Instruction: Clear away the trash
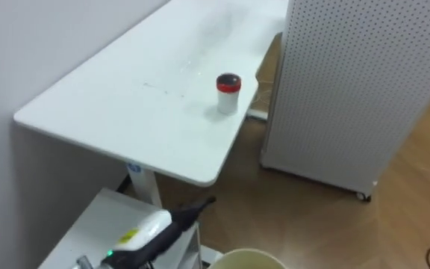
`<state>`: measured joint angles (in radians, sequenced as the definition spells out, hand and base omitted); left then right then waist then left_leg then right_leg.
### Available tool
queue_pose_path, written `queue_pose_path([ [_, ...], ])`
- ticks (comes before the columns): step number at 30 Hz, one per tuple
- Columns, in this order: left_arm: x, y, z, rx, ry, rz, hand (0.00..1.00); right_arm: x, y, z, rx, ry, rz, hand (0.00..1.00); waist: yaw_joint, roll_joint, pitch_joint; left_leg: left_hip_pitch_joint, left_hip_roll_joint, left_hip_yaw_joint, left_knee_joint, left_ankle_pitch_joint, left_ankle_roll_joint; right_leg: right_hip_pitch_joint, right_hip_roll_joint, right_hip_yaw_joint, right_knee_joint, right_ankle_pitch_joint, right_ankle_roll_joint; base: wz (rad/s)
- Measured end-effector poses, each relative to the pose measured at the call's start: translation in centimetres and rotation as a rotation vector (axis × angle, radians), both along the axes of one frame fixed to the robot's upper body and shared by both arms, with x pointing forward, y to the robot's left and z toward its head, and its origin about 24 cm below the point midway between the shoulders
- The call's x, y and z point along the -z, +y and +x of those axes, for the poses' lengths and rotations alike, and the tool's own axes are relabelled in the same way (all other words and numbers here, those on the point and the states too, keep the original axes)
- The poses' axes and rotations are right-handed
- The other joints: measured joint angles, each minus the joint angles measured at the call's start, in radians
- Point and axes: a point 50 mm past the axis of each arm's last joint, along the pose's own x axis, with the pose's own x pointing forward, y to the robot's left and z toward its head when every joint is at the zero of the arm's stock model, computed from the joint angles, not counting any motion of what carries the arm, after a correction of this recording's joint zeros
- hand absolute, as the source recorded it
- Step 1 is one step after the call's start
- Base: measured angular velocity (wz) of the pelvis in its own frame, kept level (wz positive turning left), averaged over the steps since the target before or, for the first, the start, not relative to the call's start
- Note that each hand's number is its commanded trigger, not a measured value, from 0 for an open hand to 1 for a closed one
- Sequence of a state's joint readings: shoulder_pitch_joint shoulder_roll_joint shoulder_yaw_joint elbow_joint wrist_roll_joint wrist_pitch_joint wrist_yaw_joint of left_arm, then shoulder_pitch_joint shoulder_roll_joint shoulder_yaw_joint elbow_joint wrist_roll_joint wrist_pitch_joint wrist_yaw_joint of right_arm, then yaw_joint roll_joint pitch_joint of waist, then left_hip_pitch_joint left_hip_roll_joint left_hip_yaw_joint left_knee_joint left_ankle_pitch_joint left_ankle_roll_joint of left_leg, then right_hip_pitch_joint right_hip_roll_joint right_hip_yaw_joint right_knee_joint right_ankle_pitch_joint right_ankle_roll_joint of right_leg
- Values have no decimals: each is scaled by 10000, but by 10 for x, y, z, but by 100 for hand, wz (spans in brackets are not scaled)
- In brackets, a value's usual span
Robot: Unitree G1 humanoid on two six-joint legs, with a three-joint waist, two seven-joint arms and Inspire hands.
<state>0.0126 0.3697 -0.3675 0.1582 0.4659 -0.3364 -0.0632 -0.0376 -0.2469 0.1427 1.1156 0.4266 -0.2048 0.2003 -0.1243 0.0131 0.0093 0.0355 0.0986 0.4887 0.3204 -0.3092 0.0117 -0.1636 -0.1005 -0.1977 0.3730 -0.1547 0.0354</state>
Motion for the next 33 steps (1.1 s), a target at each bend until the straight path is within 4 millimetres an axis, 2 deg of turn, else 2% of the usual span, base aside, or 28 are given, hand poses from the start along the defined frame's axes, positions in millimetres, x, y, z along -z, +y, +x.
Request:
queue_pose_path([
  [1, -6, 5, 0, -277, -284, -127, 0, -1, -2, 0, 100, -156, -44, 100, -22, 69, 26, 63, 16, -20, -40, 1, -2, 100, 31, -29, -103, 13, 7, -9],
  [3, -17, 10, 1, -580, -880, -389, 0, -1, -5, -3, 311, -181, -72, 100, -5, 135, 26, 140, 30, -18, -128, 24, -43, 164, 57, -52, -132, 21, 6, 0],
  [6, -25, 15, 4, -1260, -1626, -860, 0, -2, -10, -6, 591, -199, -196, 100, 212, 186, 16, 182, 110, -46, 15, 41, -72, 152, 126, -50, -124, -2, -40, -16],
  [10, -32, 17, 5, -2226, -2246, -1653, 0, -3, -8, -3, 162, -272, -544, 100, 581, 155, 27, 316, 148, -349, 370, 56, -99, 111, 249, -65, -55, -77, -261, -41],
  [12, -35, 20, 4, -2634, -2480, -2177, 0, -4, -6, -1, -112, -331, -596, 100, 766, 101, 50, 376, 121, -882, 414, 83, -143, 51, 407, 148, -34, -78, -380, -63],
  [14, -43, 29, 5, -3187, -3012, -2403, 0, -4, -3, 0, -349, -322, -557, 100, 1066, 51, 39, 384, 55, -2325, 511, 84, -145, 70, 801, 724, -86, 13, -581, -79],
  [17, -49, 40, 5, -3949, -3763, -2672, 0, -4, -2, 0, -393, -283, -552, 100, 1075, -68, 44, 153, 38, -3195, 1077, 114, -239, 179, 999, 1327, -128, 84, -691, -44],
  [18, -50, 41, 5, -4053, -3875, -2719, 0, -3, -2, -1, -364, -276, -565, 100, 1087, -137, 57, 71, -36, -3414, 1089, 73, -312, 180, 1005, 1473, -128, 92, -697, -22],
  [19, -53, 40, 6, -4134, -4123, -2870, 0, -3, -2, -1, -300, -269, -606, 100, 1013, -159, 59, -183, -229, -3765, 622, 96, -344, 170, 1023, 1705, -129, 104, -679, -8],
  [20, -56, 37, 5, -4189, -4357, -3144, 0, -3, -1, -1, -229, -236, -645, 100, 1026, -215, 77, -435, -277, -3837, 26, 256, -329, 126, 1032, 1735, -122, 113, -646, -20],
  [21, -55, 37, 4, -4276, -4399, -3250, 0, -1, 1, -3, -216, -167, -620, 100, 1094, -271, 11, -381, -302, -3792, 13, 322, -347, 99, 1042, 1786, -144, 122, -619, -26],
  [22, -55, 37, 3, -4418, -4507, -3365, 0, 1, 5, -7, -320, -66, -570, 100, 1109, -343, -119, -225, -334, -3771, -201, 321, -301, 159, 1114, 1668, -310, 164, -578, -22],
  [23, -55, 37, 3, -4492, -4581, -3406, 0, 2, 7, -8, -443, -11, -570, 100, 1098, -375, -139, -168, -386, -3746, -259, 334, -291, 223, 1121, 1644, -394, 197, -569, -13],
  [27, -57, 39, 2, -4863, -4877, -3585, 0, 4, 13, -13, -996, 95, -636, 100, 1143, -282, -142, 349, -359, -3560, -688, 360, -259, 665, 1194, 1599, -856, 418, -530, -21],
  [28, -56, 39, 2, -4887, -4879, -3598, 0, 4, 14, -12, -1033, 51, -611, 100, 1148, -205, -91, 435, -358, -3547, -758, 360, -258, 761, 1204, 1596, -972, 438, -516, -9],
  [29, -56, 39, 2, -4871, -4857, -3601, 0, 4, 14, -13, -1006, 57, -617, 100, 1053, -144, -81, 474, -379, -3550, -861, 376, -233, 786, 1203, 1599, -1031, 447, -508, -5],
  [33, -56, 39, 2, -4871, -4856, -3608, 0, 4, 16, -14, -1009, 8, -579, 100, 1059, -7, -73, 552, -385, -3542, -926, 388, -218, 779, 1235, 1667, -1144, 450, -502, -9],
])
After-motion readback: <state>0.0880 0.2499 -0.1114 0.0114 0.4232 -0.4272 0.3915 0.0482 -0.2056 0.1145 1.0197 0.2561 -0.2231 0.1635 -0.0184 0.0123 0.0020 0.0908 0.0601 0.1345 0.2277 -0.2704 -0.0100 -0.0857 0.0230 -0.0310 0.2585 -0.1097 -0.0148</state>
